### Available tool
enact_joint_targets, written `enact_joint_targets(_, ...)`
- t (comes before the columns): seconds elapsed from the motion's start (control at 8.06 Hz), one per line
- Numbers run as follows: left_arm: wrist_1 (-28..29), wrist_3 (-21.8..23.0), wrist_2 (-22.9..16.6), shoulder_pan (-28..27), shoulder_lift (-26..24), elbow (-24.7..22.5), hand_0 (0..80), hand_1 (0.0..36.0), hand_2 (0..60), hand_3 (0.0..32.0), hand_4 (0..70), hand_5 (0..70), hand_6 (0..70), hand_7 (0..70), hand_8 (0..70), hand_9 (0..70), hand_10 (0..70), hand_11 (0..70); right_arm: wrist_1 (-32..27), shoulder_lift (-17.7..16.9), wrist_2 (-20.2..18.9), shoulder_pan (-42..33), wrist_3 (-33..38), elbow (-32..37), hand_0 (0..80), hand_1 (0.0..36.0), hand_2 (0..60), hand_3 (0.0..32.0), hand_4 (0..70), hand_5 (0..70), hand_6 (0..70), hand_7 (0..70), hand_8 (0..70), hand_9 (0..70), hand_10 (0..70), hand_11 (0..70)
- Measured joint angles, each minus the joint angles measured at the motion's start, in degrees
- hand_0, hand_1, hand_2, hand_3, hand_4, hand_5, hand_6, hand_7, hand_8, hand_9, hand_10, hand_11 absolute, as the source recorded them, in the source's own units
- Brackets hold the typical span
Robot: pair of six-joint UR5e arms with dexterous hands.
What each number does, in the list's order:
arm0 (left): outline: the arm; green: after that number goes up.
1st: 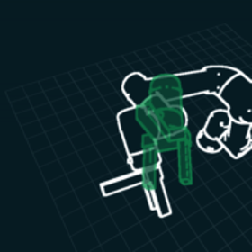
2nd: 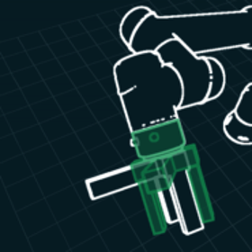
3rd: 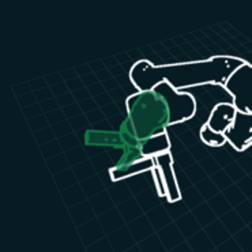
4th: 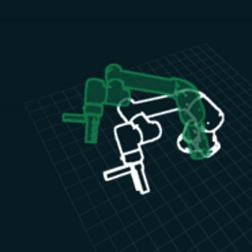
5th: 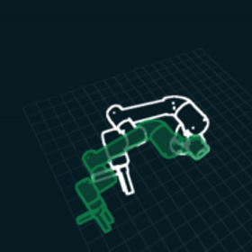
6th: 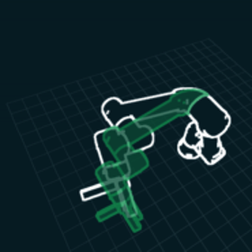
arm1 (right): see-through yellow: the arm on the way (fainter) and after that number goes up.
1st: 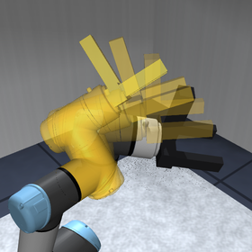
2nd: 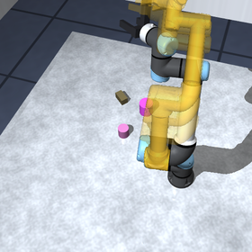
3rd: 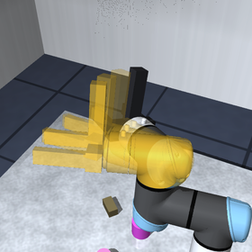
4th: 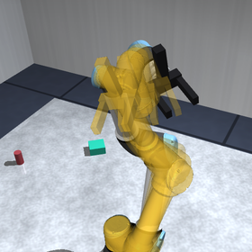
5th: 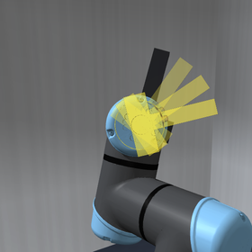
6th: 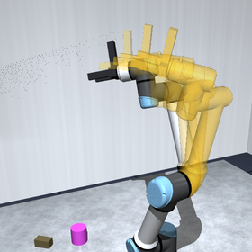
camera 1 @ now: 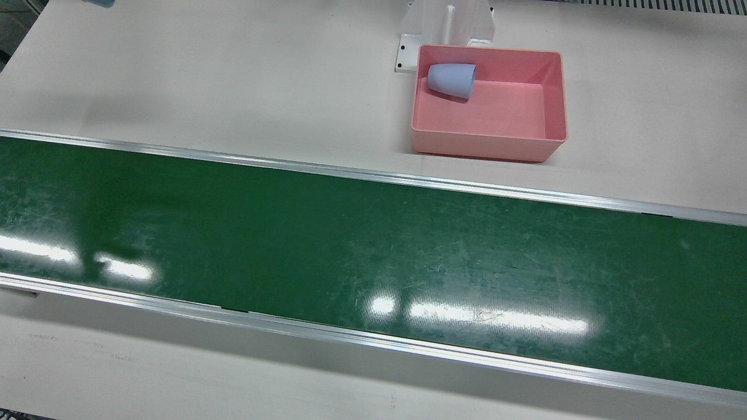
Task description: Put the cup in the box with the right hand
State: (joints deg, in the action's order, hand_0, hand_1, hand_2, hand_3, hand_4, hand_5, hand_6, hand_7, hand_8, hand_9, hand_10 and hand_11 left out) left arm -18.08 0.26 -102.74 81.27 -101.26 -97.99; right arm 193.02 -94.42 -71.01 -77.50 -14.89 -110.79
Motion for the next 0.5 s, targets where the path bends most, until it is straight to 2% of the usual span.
enact_joint_targets(0.12,-0.01,0.0,0.0,0.02,0.01,-0.05,0.0,0.0,0.0,0.0,0.0,0.0,0.0,0.0,0.0,0.0,0.0,0.0,-1.78,-2.04,-0.51,-2.39,0.27,1.81,52.9,3.6,0.0,0.0,41.2,9.4,17.3,64.7,32.4,43.9,28.5,41.6)
enact_joint_targets(0.25,-0.05,0.0,0.0,0.02,0.01,-0.07,0.0,0.0,0.0,0.0,0.0,0.0,0.0,0.0,0.0,0.0,0.0,0.0,-3.84,-3.13,-1.05,-4.91,0.41,4.17,50.2,0.6,0.0,0.0,42.8,8.5,16.8,62.9,32.2,44.2,29.6,42.7)
enact_joint_targets(0.5,-0.1,0.0,0.0,0.03,0.01,-0.13,0.0,0.0,0.0,0.0,0.0,0.0,0.0,0.0,0.0,0.0,0.0,0.0,-6.16,-3.34,-2.14,-7.01,0.56,6.96,50.1,0.1,0.0,0.0,45.4,8.3,16.2,61.8,32.9,44.5,28.8,41.6)
